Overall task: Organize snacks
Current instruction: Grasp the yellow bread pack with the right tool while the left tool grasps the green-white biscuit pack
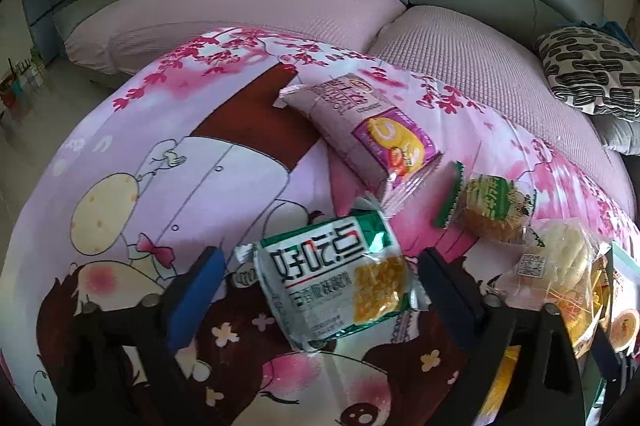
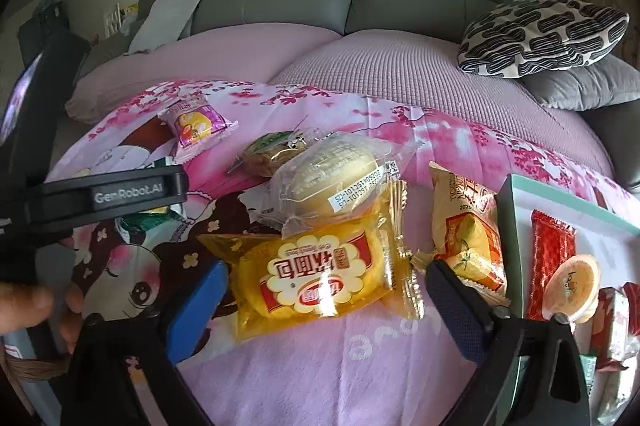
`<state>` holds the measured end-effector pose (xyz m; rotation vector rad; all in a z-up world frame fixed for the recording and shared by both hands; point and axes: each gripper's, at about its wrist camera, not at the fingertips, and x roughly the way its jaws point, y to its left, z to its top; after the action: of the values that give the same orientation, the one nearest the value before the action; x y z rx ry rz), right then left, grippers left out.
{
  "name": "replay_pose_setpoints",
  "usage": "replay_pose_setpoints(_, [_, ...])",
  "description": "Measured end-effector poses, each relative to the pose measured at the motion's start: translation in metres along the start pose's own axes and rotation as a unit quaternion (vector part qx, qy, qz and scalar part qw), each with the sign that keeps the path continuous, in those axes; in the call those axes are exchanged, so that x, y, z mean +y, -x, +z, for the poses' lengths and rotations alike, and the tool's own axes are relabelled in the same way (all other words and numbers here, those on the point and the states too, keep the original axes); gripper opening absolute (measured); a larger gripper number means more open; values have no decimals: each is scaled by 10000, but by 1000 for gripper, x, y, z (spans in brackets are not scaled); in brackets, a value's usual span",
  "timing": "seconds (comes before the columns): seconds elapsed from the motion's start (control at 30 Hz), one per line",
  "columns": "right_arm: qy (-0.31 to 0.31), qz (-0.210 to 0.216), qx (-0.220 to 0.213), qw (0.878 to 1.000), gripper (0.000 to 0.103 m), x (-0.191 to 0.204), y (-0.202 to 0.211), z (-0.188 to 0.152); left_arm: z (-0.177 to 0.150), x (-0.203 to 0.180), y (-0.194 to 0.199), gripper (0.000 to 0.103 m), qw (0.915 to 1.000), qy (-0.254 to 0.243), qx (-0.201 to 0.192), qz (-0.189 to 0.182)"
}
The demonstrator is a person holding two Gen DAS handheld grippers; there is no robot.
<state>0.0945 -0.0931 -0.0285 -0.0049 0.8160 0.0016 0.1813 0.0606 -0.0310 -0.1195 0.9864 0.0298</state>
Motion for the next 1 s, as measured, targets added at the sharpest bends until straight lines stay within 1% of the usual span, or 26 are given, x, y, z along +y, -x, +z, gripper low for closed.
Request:
replay_pose_setpoints(0.03, [1, 23, 1, 10000, 90, 0, 0, 0, 0, 0, -1, 86, 10000, 10, 20, -54])
replay_pose_setpoints(0.07, [15, 54, 5, 10000, 88, 1, 1, 0, -1, -1, -1, 85, 9999, 16, 40, -94])
replay_pose_setpoints(0.23, [24, 54, 10, 10000, 82, 3, 3, -1, -5, -5, 2, 73, 10000, -50, 39, -75])
replay_pose_setpoints(0.27, [3, 50, 4, 10000, 80, 3, 4, -1, -6, -5, 4, 72, 9999, -57, 59, -65])
replay_pose_setpoints(0.33, [-24, 53, -4, 10000, 79, 2, 5, -1, -7, -5, 7, 68, 9999, -64, 72, -102])
replay_pose_setpoints(0.5, [-165, 178, 13, 9997, 76, -2, 7, -2, -11, -6, 15, 64, 9999, -37, 38, -160])
replay_pose_setpoints(0.73, [-320, 253, -44, 9992, 73, -8, 18, -3, -20, -1, 38, 63, 9993, 111, -171, -304])
replay_pose_setpoints(1.0, [-511, 351, -243, 9978, 72, -20, 41, -2, -18, -3, 66, 63, 9979, 142, -452, -439])
